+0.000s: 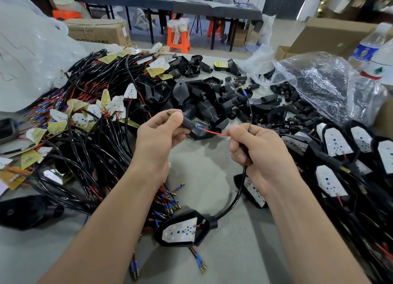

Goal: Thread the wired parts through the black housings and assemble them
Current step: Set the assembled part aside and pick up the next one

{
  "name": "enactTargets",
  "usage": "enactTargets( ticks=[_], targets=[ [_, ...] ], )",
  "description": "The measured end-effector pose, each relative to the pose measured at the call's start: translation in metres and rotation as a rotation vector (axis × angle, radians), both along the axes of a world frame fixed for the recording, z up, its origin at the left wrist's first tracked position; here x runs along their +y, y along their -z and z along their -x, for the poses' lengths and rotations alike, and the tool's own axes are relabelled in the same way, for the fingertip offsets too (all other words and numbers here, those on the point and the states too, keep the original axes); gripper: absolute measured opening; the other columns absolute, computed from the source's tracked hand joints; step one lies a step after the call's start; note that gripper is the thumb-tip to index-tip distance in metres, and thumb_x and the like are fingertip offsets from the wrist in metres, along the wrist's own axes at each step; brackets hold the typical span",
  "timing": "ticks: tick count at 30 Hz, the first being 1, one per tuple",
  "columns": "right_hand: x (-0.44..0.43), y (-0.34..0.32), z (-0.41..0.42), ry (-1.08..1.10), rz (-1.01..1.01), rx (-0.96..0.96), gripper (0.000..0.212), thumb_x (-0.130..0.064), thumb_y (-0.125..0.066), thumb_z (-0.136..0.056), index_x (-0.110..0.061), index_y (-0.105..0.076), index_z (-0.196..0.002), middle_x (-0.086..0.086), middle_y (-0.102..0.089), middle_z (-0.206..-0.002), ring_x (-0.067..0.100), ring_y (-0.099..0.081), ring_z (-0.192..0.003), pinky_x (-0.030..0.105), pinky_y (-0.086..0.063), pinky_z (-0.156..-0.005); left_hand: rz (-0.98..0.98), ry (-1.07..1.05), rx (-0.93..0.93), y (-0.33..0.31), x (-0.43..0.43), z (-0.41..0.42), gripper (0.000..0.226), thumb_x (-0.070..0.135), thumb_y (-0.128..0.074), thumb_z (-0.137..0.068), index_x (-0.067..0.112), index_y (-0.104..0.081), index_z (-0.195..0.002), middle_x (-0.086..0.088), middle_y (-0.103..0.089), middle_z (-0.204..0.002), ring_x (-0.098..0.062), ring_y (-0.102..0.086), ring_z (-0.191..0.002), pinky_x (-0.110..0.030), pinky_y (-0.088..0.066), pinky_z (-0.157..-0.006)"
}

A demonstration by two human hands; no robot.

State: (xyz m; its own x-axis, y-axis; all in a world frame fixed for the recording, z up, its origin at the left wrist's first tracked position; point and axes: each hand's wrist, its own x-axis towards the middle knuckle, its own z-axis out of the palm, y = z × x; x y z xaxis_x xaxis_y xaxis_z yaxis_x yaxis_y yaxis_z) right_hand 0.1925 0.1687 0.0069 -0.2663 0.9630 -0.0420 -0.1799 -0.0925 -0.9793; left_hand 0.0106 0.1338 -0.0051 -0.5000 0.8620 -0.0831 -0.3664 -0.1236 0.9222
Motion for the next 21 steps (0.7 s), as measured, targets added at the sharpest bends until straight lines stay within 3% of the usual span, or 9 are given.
enactTargets(
  ticks=[4,9,11,13,17,21],
  targets=[
    [0.001,0.001,0.000,-0.016,-0.003,0.026,0.019,-0.007,-0.062,-0.097,-0.007,-0.064,-0.077,0.007,-0.058,-0.059,0.013,-0.035,-0.043,0.026,-0.022,-0.051,0.027,0.040,0.000,0.003,0.000,0.000,0.010,0.016,-0.065,-0.100,0.015,-0.074,-0.095,-0.003,-0.078,-0.082,-0.010,-0.072,-0.069,-0.020,-0.058,-0.065],
    [0.000,0.003,0.002,0.033,-0.023,-0.026,0.016,-0.005,-0.063,-0.096,-0.006,-0.064,-0.080,0.006,-0.061,-0.058,0.011,-0.039,-0.042,0.017,-0.030,-0.043,0.023,0.196,-0.067,0.004,0.000,0.000,0.014,0.017,-0.065,-0.099,0.014,-0.077,-0.091,-0.006,-0.079,-0.084,-0.012,-0.075,-0.070,-0.021,-0.059,-0.064],
    [-0.003,0.005,0.009,0.048,-0.028,-0.017,0.018,-0.003,-0.063,-0.096,-0.007,-0.064,-0.078,0.006,-0.062,-0.057,0.010,-0.039,-0.039,0.014,-0.031,-0.041,0.016,0.281,-0.021,0.006,-0.002,-0.005,0.008,0.019,-0.072,-0.090,0.018,-0.079,-0.089,-0.010,-0.079,-0.091,-0.013,-0.075,-0.074,-0.022,-0.059,-0.066],
    [-0.004,0.007,0.016,0.068,-0.033,-0.003,0.022,-0.005,-0.060,-0.099,-0.008,-0.063,-0.076,0.005,-0.060,-0.054,0.009,-0.037,-0.037,0.015,-0.029,-0.039,0.003,0.354,0.010,0.007,-0.004,-0.012,0.019,0.024,-0.076,-0.077,0.017,-0.079,-0.094,-0.012,-0.079,-0.094,-0.014,-0.076,-0.076,-0.022,-0.059,-0.067],
    [-0.001,0.012,0.021,0.160,-0.077,-0.171,0.043,-0.039,-0.054,-0.101,-0.013,-0.065,-0.068,0.009,-0.059,-0.051,0.012,-0.037,-0.038,0.023,-0.031,-0.043,-0.011,0.397,0.068,0.007,-0.004,-0.016,0.025,0.024,-0.077,-0.071,0.019,-0.080,-0.094,-0.009,-0.078,-0.090,-0.012,-0.074,-0.076,-0.021,-0.058,-0.070],
    [-0.004,0.017,0.026,0.136,-0.178,-0.400,0.047,-0.055,-0.043,-0.082,-0.022,-0.076,-0.078,0.003,-0.066,-0.057,0.018,-0.055,-0.056,0.044,-0.041,-0.062,-0.002,0.471,0.177,0.008,-0.005,-0.018,0.017,0.016,-0.069,-0.093,0.015,-0.081,-0.106,-0.005,-0.075,-0.090,-0.014,-0.068,-0.083,-0.021,-0.056,-0.076]
  ],
)
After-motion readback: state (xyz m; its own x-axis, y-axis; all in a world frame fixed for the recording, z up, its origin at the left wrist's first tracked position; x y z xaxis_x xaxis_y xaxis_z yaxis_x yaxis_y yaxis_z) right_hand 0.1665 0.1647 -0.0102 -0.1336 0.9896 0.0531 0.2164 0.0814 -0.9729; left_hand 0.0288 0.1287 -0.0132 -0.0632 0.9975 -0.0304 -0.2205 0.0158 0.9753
